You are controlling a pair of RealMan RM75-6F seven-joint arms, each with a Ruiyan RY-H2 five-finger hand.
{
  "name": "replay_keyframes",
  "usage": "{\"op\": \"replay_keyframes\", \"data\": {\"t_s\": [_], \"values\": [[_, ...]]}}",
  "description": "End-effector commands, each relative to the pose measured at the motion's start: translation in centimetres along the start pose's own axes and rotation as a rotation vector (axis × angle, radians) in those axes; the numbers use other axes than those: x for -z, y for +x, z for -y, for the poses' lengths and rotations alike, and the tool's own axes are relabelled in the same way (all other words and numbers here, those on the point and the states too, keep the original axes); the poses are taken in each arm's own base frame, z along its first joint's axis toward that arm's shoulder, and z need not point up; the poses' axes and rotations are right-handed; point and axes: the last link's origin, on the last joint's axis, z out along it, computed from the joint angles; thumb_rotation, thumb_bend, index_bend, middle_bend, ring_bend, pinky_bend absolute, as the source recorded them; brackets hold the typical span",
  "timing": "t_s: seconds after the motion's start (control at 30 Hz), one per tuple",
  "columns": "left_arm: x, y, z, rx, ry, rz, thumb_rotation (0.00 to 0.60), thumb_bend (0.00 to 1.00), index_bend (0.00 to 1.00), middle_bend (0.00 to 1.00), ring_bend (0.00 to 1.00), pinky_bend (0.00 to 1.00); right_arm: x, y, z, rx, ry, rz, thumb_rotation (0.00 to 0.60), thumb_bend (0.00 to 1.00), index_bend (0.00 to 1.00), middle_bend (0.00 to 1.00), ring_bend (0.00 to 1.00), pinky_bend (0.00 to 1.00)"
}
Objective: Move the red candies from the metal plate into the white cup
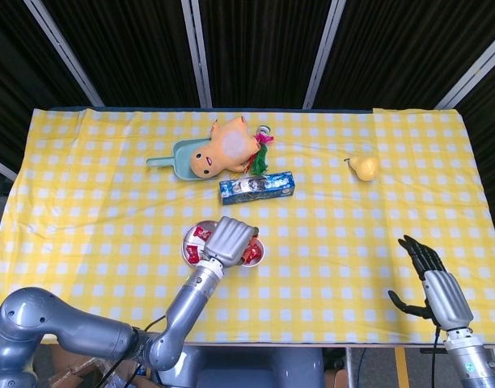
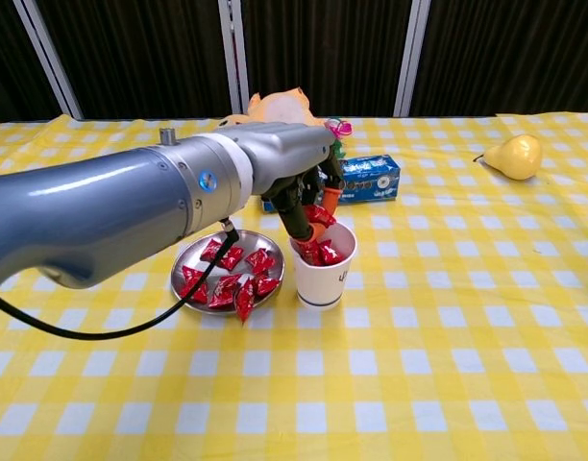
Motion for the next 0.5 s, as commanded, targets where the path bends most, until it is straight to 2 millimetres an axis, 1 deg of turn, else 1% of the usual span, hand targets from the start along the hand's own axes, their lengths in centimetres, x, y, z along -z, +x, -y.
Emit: {"op": "replay_keyframes", "data": {"t_s": [0.03, 0.13, 0.2, 0.33, 0.43, 0.5], "values": [[-0.2, -0.1, -0.3, 0.004, 0.0, 0.002, 0.6, 0.35, 0.49, 0.6, 0.86, 0.92, 0.0, 0.0, 0.0, -0.002, 0.0, -0.002, 0.6, 0.36, 0.0, 0.0, 0.0, 0.0], [-0.1, -0.4, -0.5, 0.002, -0.003, 0.019, 0.6, 0.26, 0.41, 0.51, 0.86, 0.92, 0.0, 0.1, 0.0, -0.001, 0.0, -0.002, 0.6, 0.36, 0.0, 0.0, 0.0, 0.0], [-0.1, -0.5, -0.5, 0.005, -0.002, 0.026, 0.6, 0.23, 0.37, 0.45, 0.86, 0.92, 0.0, 0.1, -0.1, -0.001, 0.0, -0.002, 0.6, 0.36, 0.0, 0.0, 0.0, 0.0], [0.3, -0.3, -0.3, 0.023, 0.001, 0.022, 0.6, 0.22, 0.36, 0.43, 0.86, 0.92, 0.0, 0.1, -0.1, -0.001, -0.001, -0.003, 0.6, 0.36, 0.0, 0.0, 0.0, 0.0], [0.5, 0.7, 0.3, 0.034, 0.004, -0.005, 0.6, 0.22, 0.36, 0.43, 0.86, 0.92, 0.0, 0.1, -0.1, 0.0, -0.002, -0.002, 0.6, 0.36, 0.0, 0.0, 0.0, 0.0], [0.7, 1.5, 1.0, 0.042, 0.013, -0.026, 0.6, 0.22, 0.36, 0.43, 0.86, 0.92, 0.0, 0.1, 0.0, 0.002, 0.0, -0.003, 0.6, 0.36, 0.0, 0.0, 0.0, 0.0]]}}
